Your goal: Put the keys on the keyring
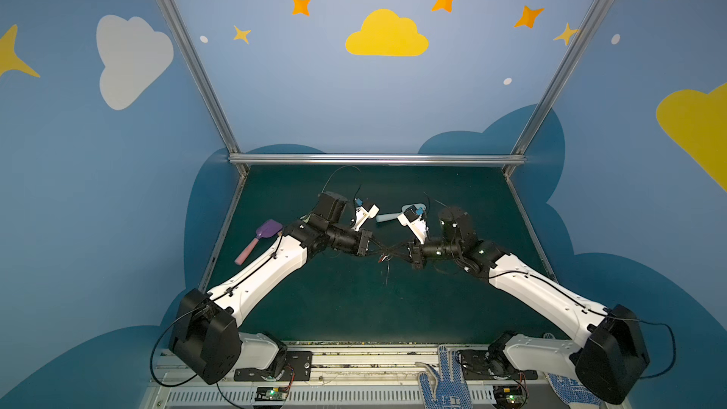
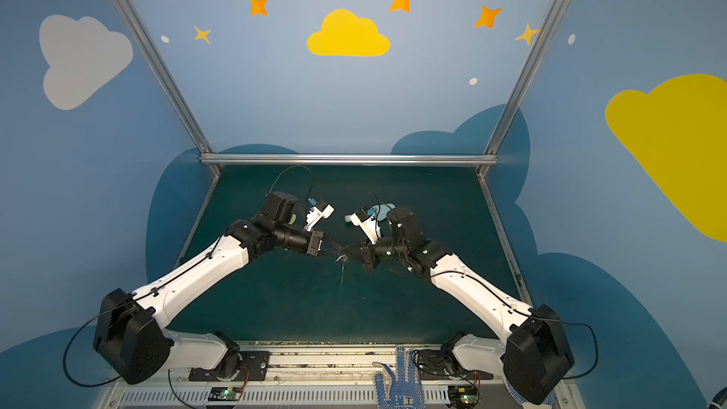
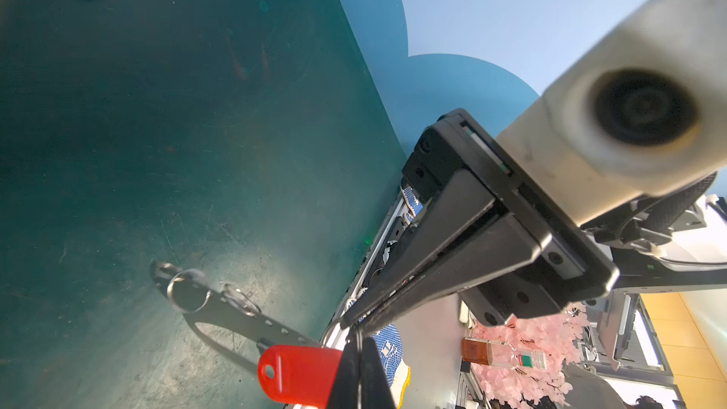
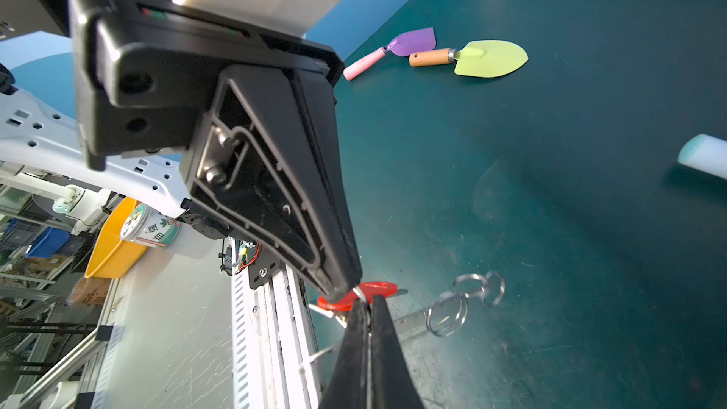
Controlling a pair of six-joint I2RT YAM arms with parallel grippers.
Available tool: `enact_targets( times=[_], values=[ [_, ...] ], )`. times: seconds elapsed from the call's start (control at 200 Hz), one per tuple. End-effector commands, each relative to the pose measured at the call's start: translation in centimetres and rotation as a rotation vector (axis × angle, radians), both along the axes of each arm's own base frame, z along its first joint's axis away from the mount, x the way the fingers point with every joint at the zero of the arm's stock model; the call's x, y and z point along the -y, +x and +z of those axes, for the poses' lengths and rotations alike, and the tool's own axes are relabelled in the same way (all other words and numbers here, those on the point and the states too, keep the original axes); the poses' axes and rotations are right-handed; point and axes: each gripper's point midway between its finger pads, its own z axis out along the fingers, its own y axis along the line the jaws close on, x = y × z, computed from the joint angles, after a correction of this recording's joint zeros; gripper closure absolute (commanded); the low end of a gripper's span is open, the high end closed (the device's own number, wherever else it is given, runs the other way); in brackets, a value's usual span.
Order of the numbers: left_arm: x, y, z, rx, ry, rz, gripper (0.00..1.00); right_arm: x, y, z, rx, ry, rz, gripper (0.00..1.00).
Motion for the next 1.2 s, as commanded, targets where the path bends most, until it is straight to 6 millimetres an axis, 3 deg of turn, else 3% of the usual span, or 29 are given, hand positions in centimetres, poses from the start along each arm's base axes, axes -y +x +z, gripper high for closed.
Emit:
enact_targets(
  times=[0.0, 0.13, 0.235, 0.406, 0.521, 0.686, 0.856, 1.046, 1.197],
  values=[
    [0.9, -0.7, 1.1, 0.018, -0.032, -0.046, 0.96, -0.4, 0.2, 2.5, 0.07, 0.068, 0.012, 1.0],
    [0.8, -0.3, 1.3, 0.047, -0.025, -0.022, 0.96, -0.3, 0.2, 2.7, 0.067, 0.071, 0.006, 1.0],
    [0.7, 0.0, 1.8, 0.074, -0.044, 0.01, 0.96, -0.2, 0.3, 2.7, 0.063, 0.072, -0.012, 0.83],
    [0.6, 0.1, 2.4, 0.091, -0.069, 0.029, 0.96, -0.2, 0.2, 2.7, 0.052, 0.091, -0.015, 0.79],
    [0.5, 0.2, 2.9, 0.108, -0.081, 0.042, 0.96, -0.4, -0.3, 2.6, 0.039, 0.105, 0.022, 0.7],
    [0.1, 0.6, 3.2, 0.116, -0.089, 0.066, 0.96, -0.6, -1.6, 2.9, 0.023, 0.14, 0.088, 0.68],
    [-0.3, 1.0, 3.2, 0.117, -0.088, 0.093, 0.96, -0.6, -2.4, 3.3, 0.011, 0.167, 0.119, 0.84],
    [-0.7, 1.5, 3.2, 0.126, -0.086, 0.127, 0.96, -0.9, -3.1, 3.6, -0.007, 0.183, 0.143, 0.68],
    [-1.0, 1.9, 3.2, 0.129, -0.08, 0.152, 0.96, -0.9, -3.5, 3.9, -0.001, 0.196, 0.138, 0.62]
  ],
)
